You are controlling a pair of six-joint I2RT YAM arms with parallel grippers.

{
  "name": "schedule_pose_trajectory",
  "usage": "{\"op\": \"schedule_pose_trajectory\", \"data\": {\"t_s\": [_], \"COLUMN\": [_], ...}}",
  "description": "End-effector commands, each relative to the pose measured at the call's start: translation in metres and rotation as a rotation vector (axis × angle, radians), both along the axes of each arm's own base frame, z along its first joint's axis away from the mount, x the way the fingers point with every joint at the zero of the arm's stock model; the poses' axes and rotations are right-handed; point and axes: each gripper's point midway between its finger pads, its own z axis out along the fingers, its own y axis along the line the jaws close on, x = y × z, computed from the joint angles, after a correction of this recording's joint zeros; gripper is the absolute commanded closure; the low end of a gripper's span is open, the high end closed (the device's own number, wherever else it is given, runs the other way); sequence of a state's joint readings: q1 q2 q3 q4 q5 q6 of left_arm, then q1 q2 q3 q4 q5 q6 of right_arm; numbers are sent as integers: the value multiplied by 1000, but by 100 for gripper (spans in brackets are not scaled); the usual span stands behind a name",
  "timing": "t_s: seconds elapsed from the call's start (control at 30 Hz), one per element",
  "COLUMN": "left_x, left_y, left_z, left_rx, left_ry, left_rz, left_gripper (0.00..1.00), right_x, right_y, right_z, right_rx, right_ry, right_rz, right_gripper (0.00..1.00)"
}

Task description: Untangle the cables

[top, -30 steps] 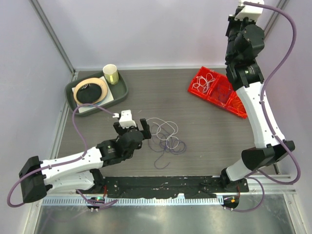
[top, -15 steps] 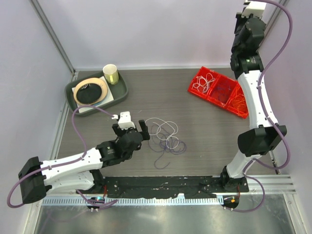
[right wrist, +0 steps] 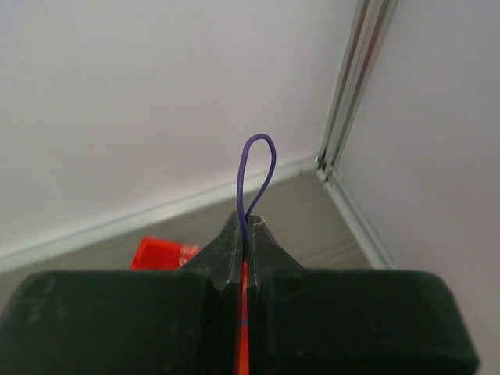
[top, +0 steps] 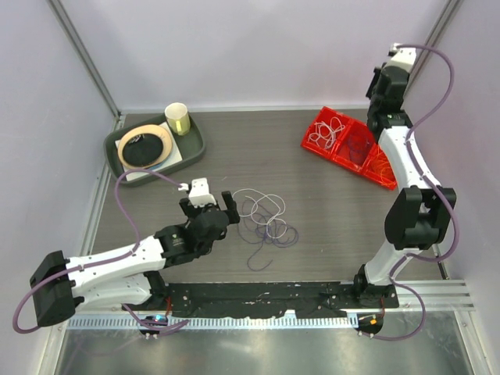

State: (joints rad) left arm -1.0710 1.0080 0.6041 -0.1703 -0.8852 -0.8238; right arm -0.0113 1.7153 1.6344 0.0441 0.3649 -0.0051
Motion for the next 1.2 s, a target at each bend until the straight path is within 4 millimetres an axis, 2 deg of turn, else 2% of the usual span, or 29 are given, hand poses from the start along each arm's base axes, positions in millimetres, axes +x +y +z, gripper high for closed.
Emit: {"op": "schedule_pose_trajectory", "data": {"t_s": [0.0,0.13,0.17,0.23,0.3,0.5,0.6,0.73,0.9,0.93,1.0,1.03,1.07,1.1,1.17], "left_x": [1,1,0,2,3,5,4,4,5,5,6,6,6,7,6], "left_y": [3,3,4,3,3,5,5,9,12,13,14,14,13,14,14], "left_z": [2,-1,-4,-3,-3,-1,-4,-6,-6,-7,-8,-8,-9,-9,-8], "left_rx": [-39,-40,-35,-40,-45,-60,-73,-79,-82,-81,-77,-76,-76,-75,-75], "left_ry": [-6,-2,-2,-11,-16,-35,-33,-35,-38,-36,-35,-33,-32,-32,-31], "left_rz": [28,26,23,20,19,13,4,9,20,20,25,25,22,25,24], "left_gripper": [0,0,0,0,0,0,0,0,0,0,0,0,0,0,0], "right_x": [-18,-18,-20,-20,-19,-16,-12,-5,-8,-7,-6,1,6,7,11], "right_y": [13,7,2,2,2,-1,1,3,-4,-5,-3,0,1,2,3], "right_z": [9,-34,-51,-65,-88,-144,-162,-197,-225,-226,-242,-248,-245,-248,-248], "right_rx": [175,224,242,301,343,429,448,495,531,532,538,538,538,534,532], "right_ry": [-112,-43,-15,-9,21,107,149,235,288,287,335,359,353,366,372], "right_rz": [61,34,21,16,31,1,6,-19,-100,-105,-111,-90,-79,-71,-57], "right_gripper": [99,99,99,99,99,99,99,99,99,99,99,99,96,86,79]}}
